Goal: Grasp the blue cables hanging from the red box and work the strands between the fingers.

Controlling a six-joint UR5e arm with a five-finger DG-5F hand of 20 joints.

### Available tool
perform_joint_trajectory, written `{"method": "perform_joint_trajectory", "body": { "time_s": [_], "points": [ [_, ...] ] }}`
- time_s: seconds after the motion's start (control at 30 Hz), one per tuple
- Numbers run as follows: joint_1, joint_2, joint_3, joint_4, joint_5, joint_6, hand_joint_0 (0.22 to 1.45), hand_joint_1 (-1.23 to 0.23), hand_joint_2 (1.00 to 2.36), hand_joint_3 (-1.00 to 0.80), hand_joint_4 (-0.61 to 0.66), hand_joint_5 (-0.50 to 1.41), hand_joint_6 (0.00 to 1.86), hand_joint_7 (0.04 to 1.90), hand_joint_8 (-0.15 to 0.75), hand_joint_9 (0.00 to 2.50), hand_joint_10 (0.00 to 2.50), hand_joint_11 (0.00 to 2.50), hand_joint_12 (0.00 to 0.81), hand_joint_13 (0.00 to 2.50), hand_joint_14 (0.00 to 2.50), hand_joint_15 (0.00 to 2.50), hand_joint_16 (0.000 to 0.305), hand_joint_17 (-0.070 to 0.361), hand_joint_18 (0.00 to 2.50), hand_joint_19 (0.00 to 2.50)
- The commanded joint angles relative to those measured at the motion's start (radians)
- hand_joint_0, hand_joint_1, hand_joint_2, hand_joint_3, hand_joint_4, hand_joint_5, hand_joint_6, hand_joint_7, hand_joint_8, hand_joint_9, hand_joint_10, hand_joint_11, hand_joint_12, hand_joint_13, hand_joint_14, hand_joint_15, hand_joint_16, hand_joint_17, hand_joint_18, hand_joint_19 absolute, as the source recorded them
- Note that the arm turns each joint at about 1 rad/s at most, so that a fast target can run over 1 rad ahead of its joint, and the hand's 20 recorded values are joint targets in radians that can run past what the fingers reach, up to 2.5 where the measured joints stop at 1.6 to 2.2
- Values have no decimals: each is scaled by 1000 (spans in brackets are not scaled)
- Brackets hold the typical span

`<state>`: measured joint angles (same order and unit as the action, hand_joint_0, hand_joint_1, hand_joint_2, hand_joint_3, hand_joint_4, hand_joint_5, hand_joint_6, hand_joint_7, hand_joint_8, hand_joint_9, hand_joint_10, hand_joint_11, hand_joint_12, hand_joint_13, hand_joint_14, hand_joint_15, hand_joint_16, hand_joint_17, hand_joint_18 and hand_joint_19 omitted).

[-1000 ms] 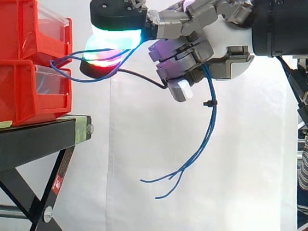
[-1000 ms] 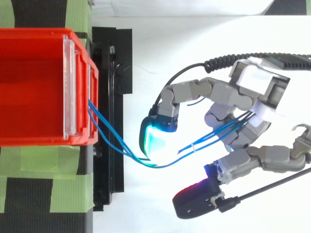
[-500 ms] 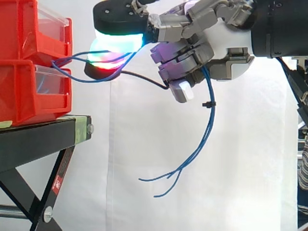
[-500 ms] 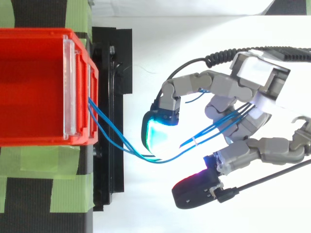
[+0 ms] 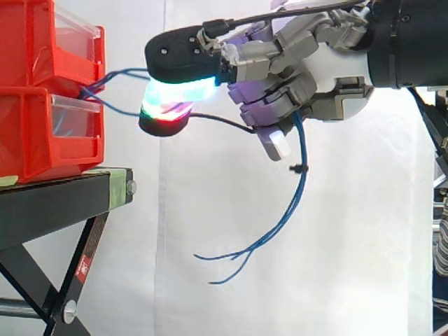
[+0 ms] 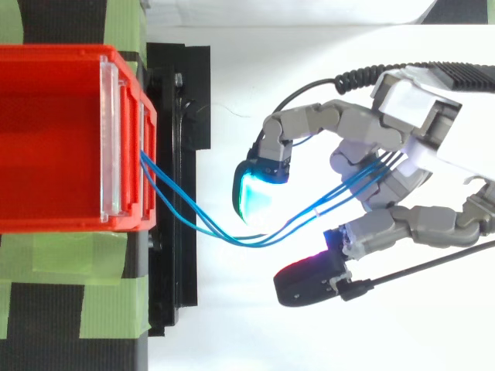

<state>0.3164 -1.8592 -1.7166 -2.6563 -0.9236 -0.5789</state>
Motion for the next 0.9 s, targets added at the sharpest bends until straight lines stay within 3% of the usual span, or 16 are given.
{"method": "perform_joint_trajectory", "body": {
  "time_s": [0.0,0.2,0.57,0.87],
  "points": [
    [0,0,0,-1,12,-21,878,-761,1011,-640,196,80,563,1167,532,1780,2500,2500,684,1959,2500,1706,243,182,2500,603],
    [0,0,0,3,34,-32,881,-759,1011,-645,201,87,577,1154,532,1780,2500,2500,684,1959,2500,1706,243,182,2500,603],
    [-2,0,0,10,34,-25,829,-715,1011,-630,203,101,569,1170,532,1780,2500,2500,684,1959,2500,1706,243,182,2500,603],
    [-2,0,0,18,80,45,817,-711,1010,-623,206,105,558,1177,532,1780,2500,2500,684,1959,2500,1706,243,182,2500,603]
  ]
}}
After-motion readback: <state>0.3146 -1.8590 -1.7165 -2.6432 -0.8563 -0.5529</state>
